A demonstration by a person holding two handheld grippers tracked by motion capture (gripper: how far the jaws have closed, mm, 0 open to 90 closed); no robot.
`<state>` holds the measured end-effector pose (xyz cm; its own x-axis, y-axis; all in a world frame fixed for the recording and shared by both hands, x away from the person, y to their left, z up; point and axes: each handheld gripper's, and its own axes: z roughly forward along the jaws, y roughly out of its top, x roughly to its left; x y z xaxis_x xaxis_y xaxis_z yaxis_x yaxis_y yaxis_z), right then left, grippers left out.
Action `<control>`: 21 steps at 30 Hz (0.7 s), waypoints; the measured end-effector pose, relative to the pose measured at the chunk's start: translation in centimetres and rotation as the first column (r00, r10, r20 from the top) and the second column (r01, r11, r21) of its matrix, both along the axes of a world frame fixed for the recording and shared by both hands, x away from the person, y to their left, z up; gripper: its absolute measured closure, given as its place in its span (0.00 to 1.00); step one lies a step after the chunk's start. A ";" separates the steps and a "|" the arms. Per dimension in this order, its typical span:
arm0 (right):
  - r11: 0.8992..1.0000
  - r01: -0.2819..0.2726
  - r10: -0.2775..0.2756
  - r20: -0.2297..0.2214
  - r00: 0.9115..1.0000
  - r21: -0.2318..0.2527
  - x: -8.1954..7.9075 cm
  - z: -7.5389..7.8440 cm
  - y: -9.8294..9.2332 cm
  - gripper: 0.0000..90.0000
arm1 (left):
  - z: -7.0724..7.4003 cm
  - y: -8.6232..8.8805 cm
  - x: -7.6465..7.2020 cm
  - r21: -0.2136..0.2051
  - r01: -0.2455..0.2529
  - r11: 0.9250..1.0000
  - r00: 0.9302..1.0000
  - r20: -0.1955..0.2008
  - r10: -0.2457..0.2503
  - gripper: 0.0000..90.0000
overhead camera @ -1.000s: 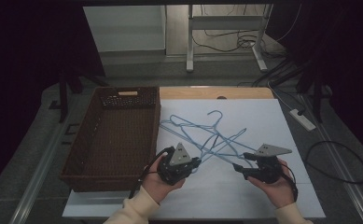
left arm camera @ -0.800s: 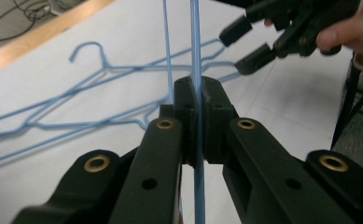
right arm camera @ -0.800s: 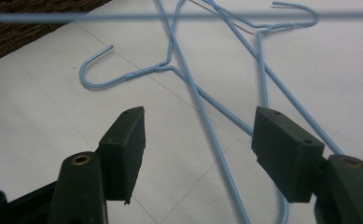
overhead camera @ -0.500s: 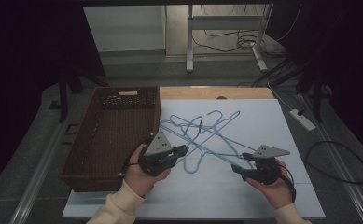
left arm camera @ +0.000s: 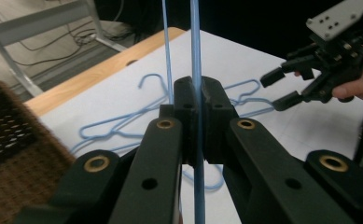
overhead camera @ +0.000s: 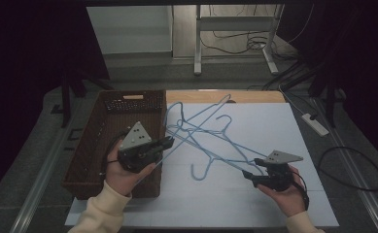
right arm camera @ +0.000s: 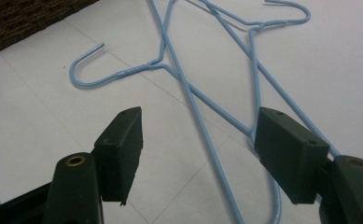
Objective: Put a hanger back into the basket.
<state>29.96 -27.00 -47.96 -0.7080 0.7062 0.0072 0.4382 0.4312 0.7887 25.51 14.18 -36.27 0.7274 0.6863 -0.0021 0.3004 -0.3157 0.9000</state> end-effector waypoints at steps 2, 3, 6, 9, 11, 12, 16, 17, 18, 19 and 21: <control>1.000 0.000 0.000 0.002 1.000 -0.006 0.0 0.0 0.1 0.37 | 0.4 0.8 0.0 0.001 -0.018 1.000 1.000 0.005 0.018 0.96; 1.000 -0.002 0.002 0.002 1.000 -0.010 0.0 -0.1 0.1 0.37 | 0.5 1.1 0.1 -0.002 -0.024 1.000 1.000 0.006 0.024 0.96; 1.000 -0.003 0.003 -0.001 1.000 -0.015 0.0 -0.1 0.1 0.37 | 0.8 2.5 0.3 0.001 -0.053 0.999 0.999 0.005 0.053 0.96; 1.000 -0.002 0.002 0.000 1.000 -0.016 0.0 -0.1 0.1 0.37 | 0.8 3.3 0.4 0.000 -0.065 0.998 0.998 0.000 0.065 0.96; 1.000 -0.002 0.002 -0.002 1.000 -0.015 0.1 -0.1 0.1 0.37 | 0.7 4.3 0.6 0.003 -0.085 0.996 0.996 -0.003 0.085 0.96; 1.000 -0.002 0.002 -0.004 1.000 -0.015 0.1 -0.2 0.1 0.37 | 0.6 4.7 0.7 0.005 -0.091 0.996 0.996 -0.002 0.091 0.96; 1.000 -0.002 0.002 -0.007 1.000 -0.023 0.1 -0.3 0.1 0.37 | 0.2 6.4 1.1 0.009 -0.125 0.992 0.992 -0.013 0.126 0.96; 1.000 -0.003 0.002 -0.007 1.000 -0.024 0.1 -0.3 0.1 0.37 | 0.2 6.8 1.1 0.013 -0.136 0.991 0.991 -0.016 0.136 0.96; 1.000 -0.002 0.002 -0.007 1.000 -0.026 0.1 -0.3 0.1 0.37 | 0.1 7.2 1.2 0.016 -0.146 0.989 0.989 -0.017 0.146 0.96; 1.000 -0.003 0.002 -0.008 1.000 -0.029 0.1 -0.3 0.1 0.37 | 0.0 7.7 1.3 0.022 -0.155 0.988 0.988 -0.018 0.155 0.96; 0.999 -0.005 0.005 -0.008 1.000 -0.035 0.1 -0.3 0.1 0.37 | -0.2 8.6 1.5 0.031 -0.167 0.985 0.986 -0.019 0.168 0.96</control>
